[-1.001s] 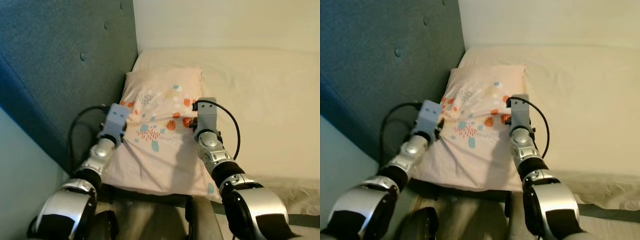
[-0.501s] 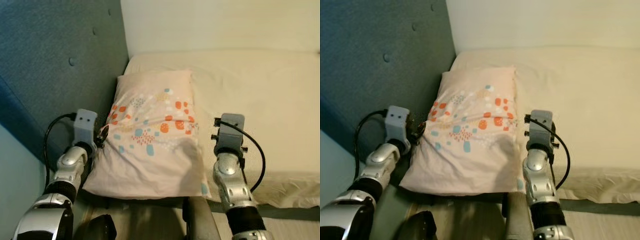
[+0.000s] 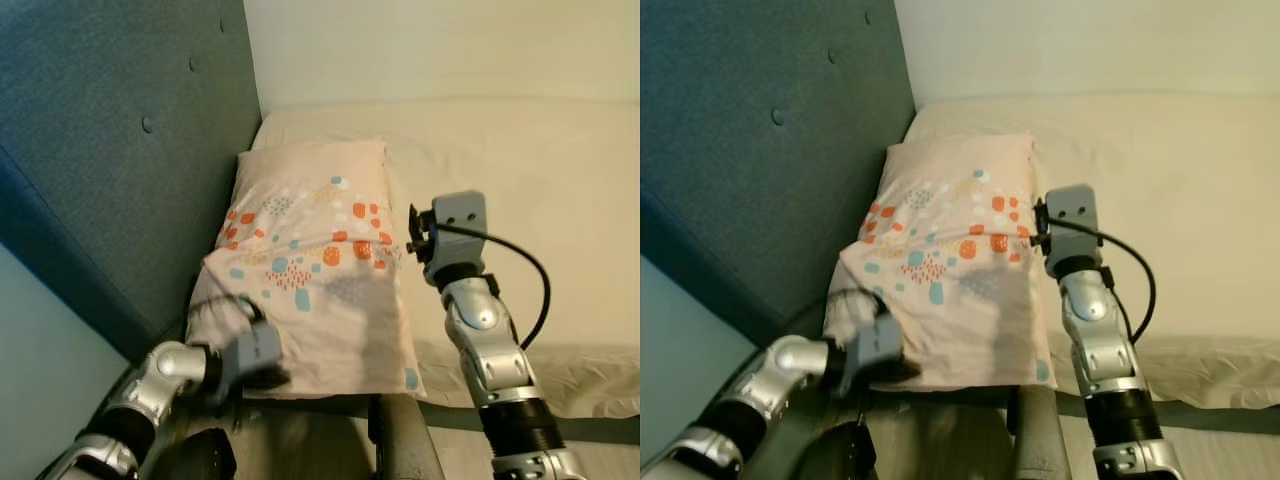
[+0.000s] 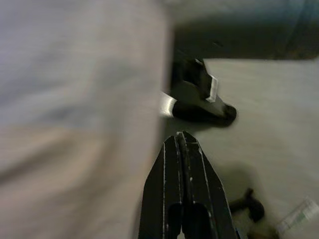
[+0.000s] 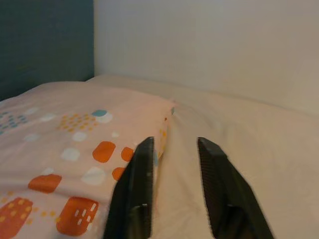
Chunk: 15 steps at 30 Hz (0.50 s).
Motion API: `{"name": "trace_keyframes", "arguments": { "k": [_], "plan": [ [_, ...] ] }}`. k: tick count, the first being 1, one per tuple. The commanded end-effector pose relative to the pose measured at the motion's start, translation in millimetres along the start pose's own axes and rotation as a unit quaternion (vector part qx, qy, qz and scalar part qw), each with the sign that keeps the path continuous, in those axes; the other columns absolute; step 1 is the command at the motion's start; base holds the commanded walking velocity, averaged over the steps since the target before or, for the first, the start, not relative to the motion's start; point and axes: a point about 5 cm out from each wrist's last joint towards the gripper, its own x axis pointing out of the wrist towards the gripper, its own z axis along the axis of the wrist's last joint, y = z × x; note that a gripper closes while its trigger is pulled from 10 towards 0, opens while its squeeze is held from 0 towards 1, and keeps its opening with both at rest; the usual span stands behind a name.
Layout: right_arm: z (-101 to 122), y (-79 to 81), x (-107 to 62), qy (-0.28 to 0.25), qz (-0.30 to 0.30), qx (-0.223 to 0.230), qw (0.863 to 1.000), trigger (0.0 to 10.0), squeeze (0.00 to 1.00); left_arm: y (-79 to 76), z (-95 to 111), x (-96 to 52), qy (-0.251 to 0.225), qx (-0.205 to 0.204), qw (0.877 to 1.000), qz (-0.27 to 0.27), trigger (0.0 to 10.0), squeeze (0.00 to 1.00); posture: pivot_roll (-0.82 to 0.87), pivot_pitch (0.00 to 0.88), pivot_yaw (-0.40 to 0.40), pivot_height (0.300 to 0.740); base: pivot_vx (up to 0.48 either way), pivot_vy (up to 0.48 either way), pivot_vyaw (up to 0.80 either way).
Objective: Clean up the room
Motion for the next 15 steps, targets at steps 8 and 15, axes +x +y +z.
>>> {"name": "trace_keyframes", "arguments": {
  "k": [8,15],
  "plan": [
    [7,1.7,-9.7,-0.002,0.039,0.024,0.999,0.0,0.0,1.0,1,28.5,0.067,0.077,0.994,0.031,0.0,0.0,-0.16,0.246,0.052,0.572,0.0,0.0,0.0],
    [16,1.5,-13.1,-0.002,0.035,0.026,0.999,10.0,0.0,29.5,15,43.4,0.112,0.111,0.978,0.138,0.0,0.0,-0.19,0.255,0.061,0.572,0.0,0.0,0.0]
  ]
}}
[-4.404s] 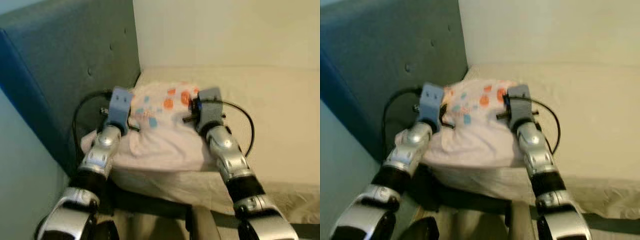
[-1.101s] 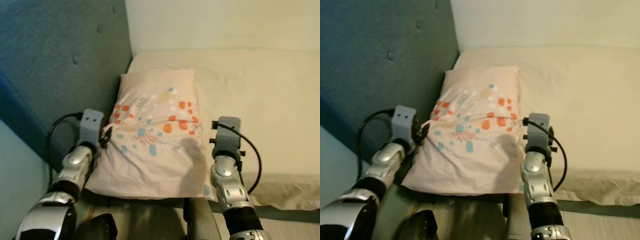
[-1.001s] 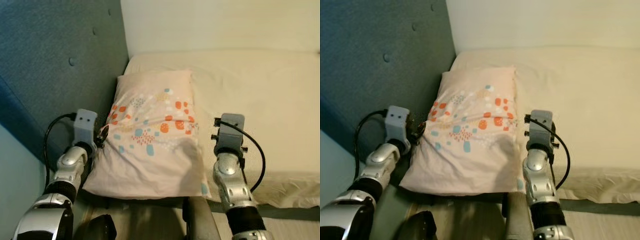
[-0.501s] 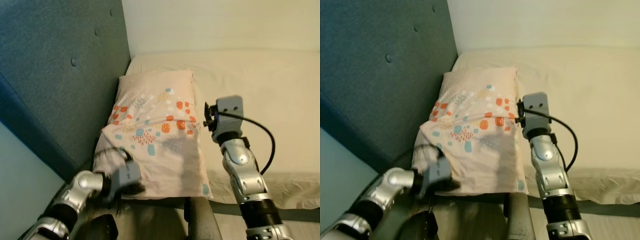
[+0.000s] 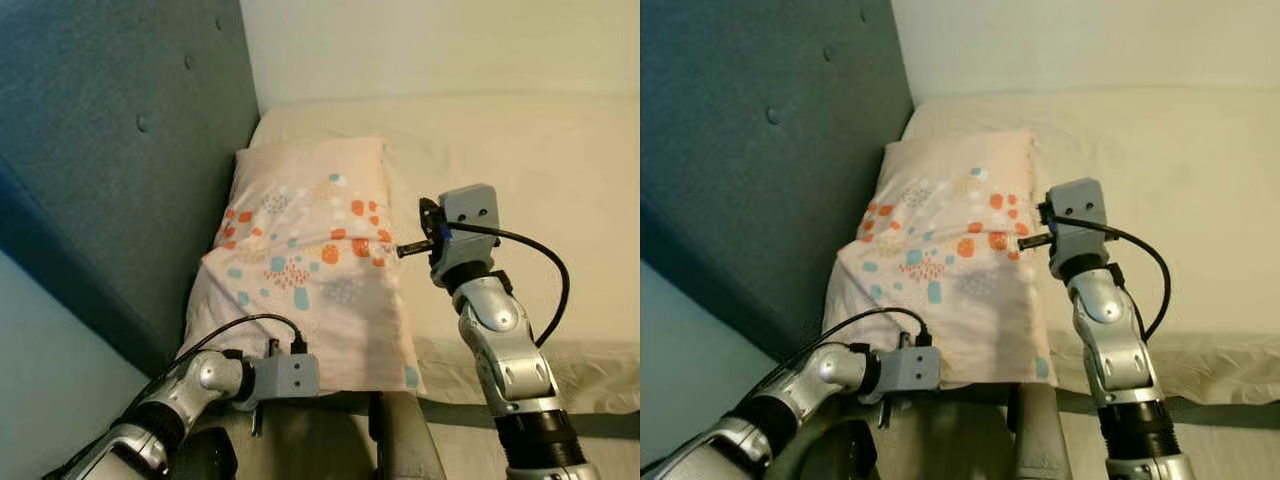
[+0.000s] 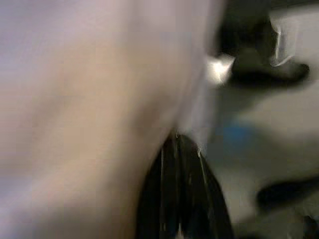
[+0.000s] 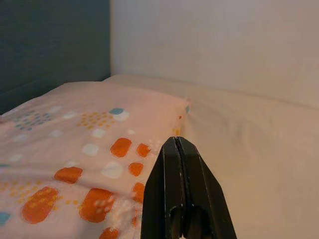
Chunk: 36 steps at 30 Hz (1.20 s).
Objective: Clean up the room
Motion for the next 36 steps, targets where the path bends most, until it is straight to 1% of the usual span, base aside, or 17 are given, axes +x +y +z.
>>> {"name": "trace_keyframes", "arguments": {
  "k": [1,5,6,9,10,11,12,14,20,25,26,27,28,29,30,32,36],
  "plan": [
    [2,2.6,-2.1,0.0,0.004,0.006,1.0,10.0,0.0,-1.6,-5,1.3,0.023,0.004,1.0,0.011,0.0,0.0,-0.19,0.255,0.061,0.572,0.0,0.0,0.0],
    [5,2.0,-7.3,0.007,-0.002,0.006,1.0,10.0,0.0,51.3,1,-2.7,0.087,0.01,0.977,0.196,0.0,0.0,-0.2,0.261,0.071,0.572,0.0,0.0,0.0],
    [5,2.0,-7.3,0.007,-0.002,0.006,1.0,10.0,0.0,51.3,1,-2.7,0.087,0.01,0.977,0.196,0.0,0.0,-0.2,0.261,0.071,0.572,0.0,0.0,0.0],
    [1,-3.1,-9.5,0.022,-0.021,0.009,0.999,10.0,0.0,87.1,5,-18.0,0.107,0.009,0.945,0.308,0.0,0.0,-0.2,0.262,0.077,0.572,0.0,0.0,0.0],
    [0,-5.2,-9.9,0.028,-0.029,0.008,0.999,10.0,0.0,96.7,7,-23.2,0.115,0.015,0.935,0.335,0.4,0.0,-0.2,0.261,0.079,0.572,0.0,0.0,0.0],
    [-2,-6.7,-10.1,0.034,-0.036,0.007,0.999,10.0,0.0,105.0,8,-28.2,0.12,0.017,0.925,0.36,2.5,0.0,-0.2,0.261,0.079,0.572,0.0,0.0,0.0],
    [-3,-8.0,-10.1,0.039,-0.043,0.008,0.998,10.0,0.0,113.7,9,-33.7,0.123,0.012,0.916,0.381,2.5,0.0,-0.2,0.261,0.079,0.572,0.0,0.0,0.0],
    [-4,-9.4,-10.1,0.043,-0.049,0.01,0.998,10.0,0.0,126.1,11,-42.1,0.127,0.005,0.904,0.409,2.2,0.0,-0.21,0.26,0.08,0.572,0.0,0.0,0.0],
    [-4,-9.1,-10.8,0.047,-0.048,0.008,0.998,10.0,0.0,132.0,13,-45.6,0.129,0.005,0.9,0.416,1.1,0.0,-0.21,0.255,0.082,0.572,0.0,0.0,0.0],
    [-8,-1.9,-13.5,0.063,-0.036,0.008,0.997,10.0,0.0,86.4,-1,-20.2,0.098,-0.057,0.947,0.301,0.2,0.0,-0.19,0.248,0.078,0.572,0.0,0.0,0.0],
    [-8,-1.9,-13.5,0.063,-0.036,0.008,0.997,10.0,0.0,86.4,-1,-20.2,0.098,-0.057,0.947,0.301,0.2,0.0,-0.19,0.248,0.078,0.572,0.0,0.0,0.0],
    [-10,1.5,-13.4,0.068,-0.028,0.009,0.997,10.0,0.0,61.1,-5,-9.9,0.066,-0.097,0.965,0.233,1.8,0.0,-0.18,0.243,0.071,0.572,0.0,0.0,0.0],
    [-10,1.5,-13.4,0.068,-0.028,0.009,0.997,10.0,0.0,61.1,-5,-9.9,0.066,-0.097,0.965,0.233,1.8,0.0,-0.18,0.243,0.071,0.572,0.0,0.0,0.0],
    [-12,5.6,-12.6,0.073,-0.019,0.012,0.997,10.0,0.0,33.5,-8,-2.9,0.032,-0.12,0.98,0.156,3.7,0.0,-0.17,0.237,0.067,0.572,0.0,0.0,0.0],
    [-12,5.6,-12.6,0.073,-0.019,0.012,0.997,10.0,0.0,33.5,-8,-2.9,0.032,-0.12,0.98,0.156,3.7,0.0,-0.17,0.237,0.067,0.572,0.0,0.0,0.0],
    [-15,15.9,-9.3,0.083,0.004,0.019,0.996,10.0,0.0,-5.5,-17,-3.5,-0.007,-0.128,0.99,0.052,3.6,0.0,-0.15,0.216,0.051,0.572,0.0,0.0,0.0],
    [-17,21.6,-7.4,0.086,0.016,0.023,0.996,10.0,0.0,-15.4,-23,-9.3,-0.017,-0.13,0.991,0.029,2.5,0.0,-0.14,0.205,0.047,0.572,0.0,0.0,0.0]
  ]
}}
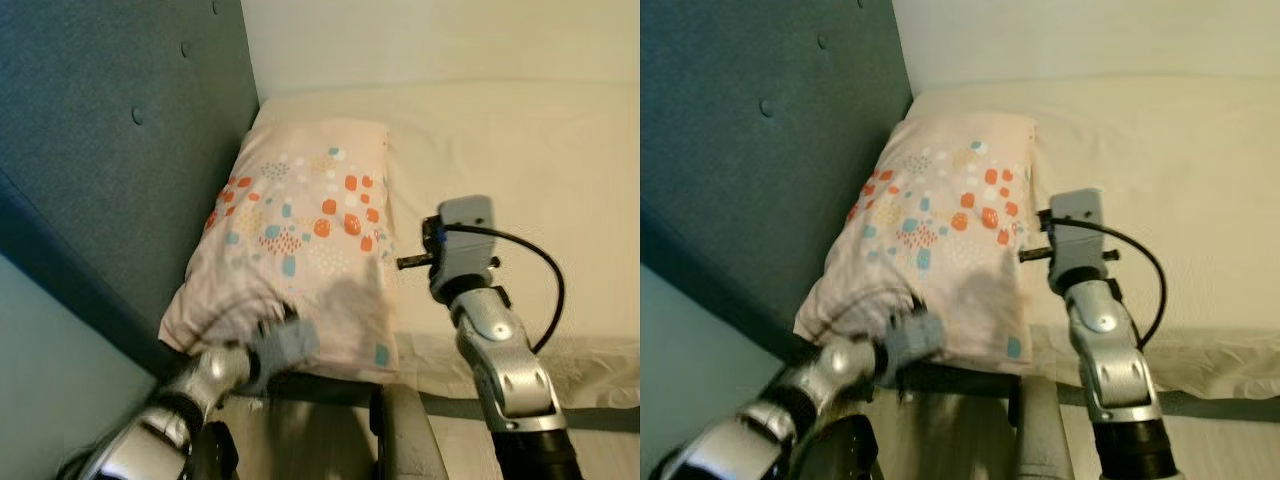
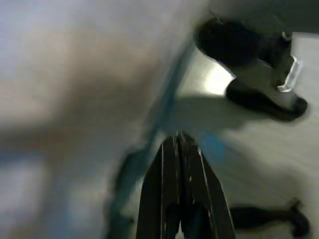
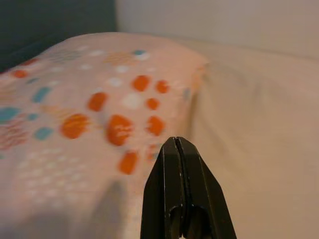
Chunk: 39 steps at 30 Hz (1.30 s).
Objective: Clean up the room
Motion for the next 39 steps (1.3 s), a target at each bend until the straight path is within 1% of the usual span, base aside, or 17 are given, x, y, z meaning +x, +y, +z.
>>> {"name": "trace_keyframes", "arguments": {
  "k": [1,2,4,7,8,9,10,11,12,13,14,19,23,27,31,34,39],
  "plan": [
    [-4,10.4,2.7,0.011,0.022,0.007,1.0,10.0,0.0,6.6,-5,-14.1,-0.019,-0.01,1.0,-0.004,0.1,0.0,-0.12,0.191,0.045,0.572,0.0,0.0,0.0],
    [-4,10.4,2.7,0.011,0.022,0.007,1.0,10.0,0.0,6.6,-5,-14.1,-0.019,-0.01,1.0,-0.004,0.1,0.0,-0.12,0.191,0.045,0.572,0.0,0.0,0.0],
    [-7,18.9,6.3,0.015,0.036,0.024,0.999,10.0,0.0,40.3,-7,-45.3,-0.066,-0.088,0.991,0.073,0.0,0.0,-0.11,0.167,0.05,0.572,0.0,0.0,0.0],
    [-19,24.9,6.1,0.042,0.048,0.047,0.997,10.0,0.0,88.8,-1,-84.6,-0.131,-0.16,0.942,0.264,0.0,0.0,-0.09,0.148,0.052,0.572,0.0,0.0,0.0],
    [-26,26.3,4.6,0.056,0.048,0.05,0.996,10.0,0.0,100.2,0,-94.4,-0.139,-0.178,0.915,0.335,5.0,0.0,-0.09,0.138,0.053,0.572,0.0,0.0,0.0],
    [-30,27.2,3.4,0.064,0.048,0.051,0.995,10.0,0.0,106.1,-1,-101.5,-0.147,-0.189,0.896,0.373,5.0,0.0,-0.09,0.138,0.053,0.572,0.0,0.0,0.0],
    [-30,27.2,3.4,0.064,0.048,0.051,0.995,10.0,0.0,106.1,-1,-101.5,-0.147,-0.189,0.896,0.373,5.0,0.0,-0.09,0.138,0.053,0.572,0.0,0.0,0.0],
    [-39,29.8,1.4,0.084,0.046,0.052,0.994,10.0,0.0,109.7,-5,-106.8,-0.144,-0.221,0.871,0.415,10.0,0.0,-0.09,0.125,0.059,0.572,0.0,0.0,0.0],
    [-45,31.7,0.1,0.098,0.045,0.052,0.993,10.0,0.0,110.8,-9,-110.3,-0.142,-0.242,0.855,0.437,10.0,0.0,-0.09,0.125,0.059,0.572,0.0,0.0,0.0],
    [-45,31.7,0.1,0.098,0.045,0.052,0.993,10.0,0.0,110.8,-9,-110.3,-0.142,-0.242,0.855,0.437,10.0,0.0,-0.09,0.125,0.059,0.572,0.0,0.0,0.0],
    [-59,38.7,-5.4,0.121,0.057,0.043,0.99,10.0,0.0,102.1,-17,-104.2,-0.112,-0.273,0.841,0.454,10.0,0.0,-0.09,0.114,0.064,0.572,0.0,0.0,0.0],
    [-66,40.8,-8.8,0.126,0.054,0.036,0.99,10.0,0.0,89.2,-17,-97.4,-0.099,-0.281,0.837,0.459,10.0,0.0,-0.09,0.105,0.072,0.572,0.0,0.0,0.0],
    [-69,36.9,-12.4,0.11,0.018,0.052,0.992,10.0,0.0,63.2,-8,-84.1,-0.116,-0.345,0.807,0.465,10.0,0.0,-0.1,0.101,0.069,0.572,0.0,0.0,0.0],
    [-71,35.4,-15.9,0.094,-0.001,0.032,0.995,10.0,0.0,50.2,-5,-81.3,-0.127,-0.365,0.783,0.488,10.0,0.0,-0.1,0.099,0.066,0.572,0.0,0.0,0.0],
    [-72,33.1,-19.2,0.083,-0.015,0.023,0.996,10.0,0.0,45.0,-4,-80.9,-0.113,-0.35,0.783,0.501,10.0,0.0,-0.1,0.092,0.06,0.572,0.0,0.0,0.0],
    [-73,31.2,-20.5,0.079,-0.014,0.024,0.997,10.0,0.0,44.0,-4,-79.7,-0.099,-0.323,0.797,0.501,10.0,0.0,-0.1,0.083,0.047,0.572,0.0,0.0,0.0],
    [-82,32.9,-24.8,0.089,0.012,0.035,0.995,10.0,0.0,46.2,3,-83.4,-0.095,-0.324,0.782,0.523,10.0,0.0,-0.1,0.074,0.022,0.572,0.0,0.0,0.0]
  ]
}}
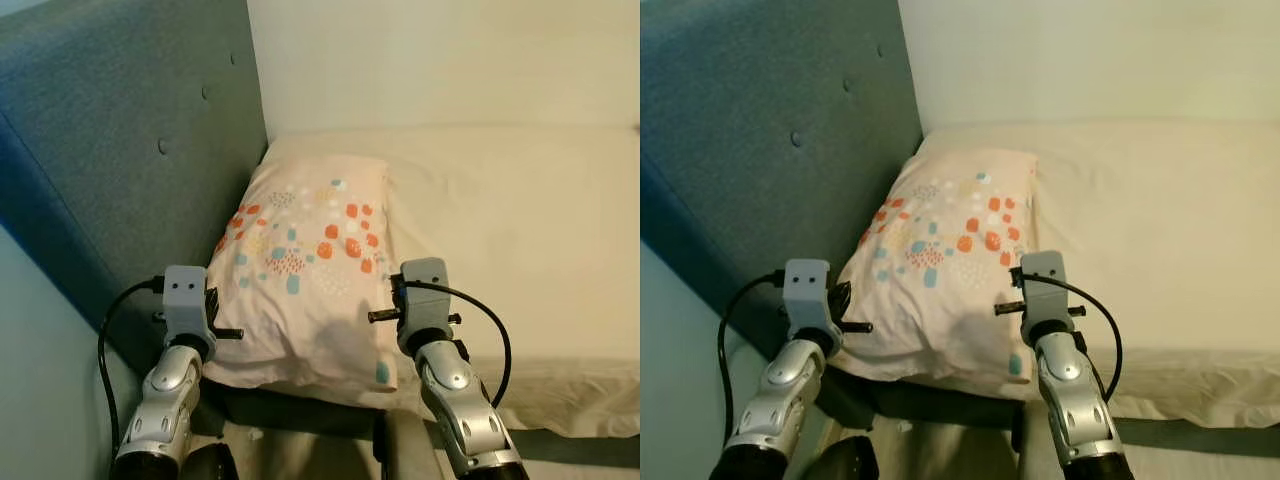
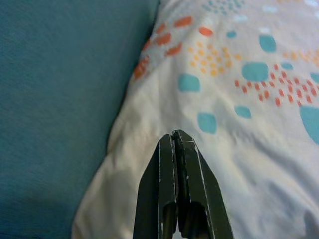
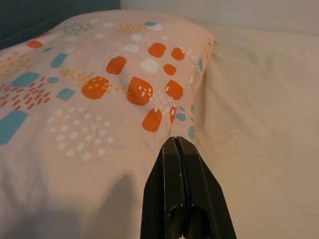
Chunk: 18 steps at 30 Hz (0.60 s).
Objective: Clean up the room
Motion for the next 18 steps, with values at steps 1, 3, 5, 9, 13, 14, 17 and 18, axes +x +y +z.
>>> {"name": "trace_keyframes", "arguments": {
  "k": [1,3,5,9,13,14,17,18],
  "plan": [
    [-11,2.5,-3.5,0.017,0.009,0.006,1.0,10.0,0.0,1.5,-3,-4.0,0.01,0.004,1.0,0.012,10.0,0.0,-0.1,0.074,0.022,0.572,0.0,0.0,0.0],
    [-11,3.7,-3.9,0.016,0.011,0.007,1.0,10.0,0.0,0.1,-4,-5.2,0.019,0.003,1.0,0.002,10.0,0.0,-0.11,0.075,0.024,0.572,0.0,0.0,0.0],
    [-10,5.3,-4.6,0.015,0.014,0.013,1.0,10.0,0.0,-2.5,-5,-7.0,0.024,0.0,1.0,-0.01,10.0,0.0,-0.11,0.075,0.024,0.572,0.0,0.0,0.0],
    [-9,7.0,-5.6,0.011,0.016,0.019,1.0,10.0,0.0,-8.5,-3,-9.4,0.018,0.017,0.999,-0.031,10.0,0.0,-0.11,0.074,0.037,0.577,0.0,0.0,0.0],
    [-9,6.9,-6.3,0.007,0.015,0.018,1.0,10.0,0.0,-22.1,1,-10.2,0.0,0.026,0.998,-0.06,10.0,0.0,-0.11,0.075,0.042,0.592,0.0,0.0,0.0],
    [-9,6.9,-6.3,0.007,0.015,0.018,1.0,10.0,0.0,-22.1,1,-10.2,0.0,0.026,0.998,-0.06,10.0,0.0,-0.11,0.075,0.042,0.592,0.0,0.0,0.0],
    [-9,5.9,-6.2,0.006,0.015,0.014,1.0,10.0,0.0,-28.6,4,-8.9,-0.006,0.021,0.997,-0.069,10.0,0.0,-0.11,0.069,0.041,0.602,0.0,0.0,0.0],
    [-9,5.9,-6.2,0.006,0.015,0.014,1.0,10.0,0.0,-28.6,4,-8.9,-0.006,0.021,0.997,-0.069,10.0,0.0,-0.11,0.069,0.041,0.602,0.0,0.0,0.0]
  ]
}}
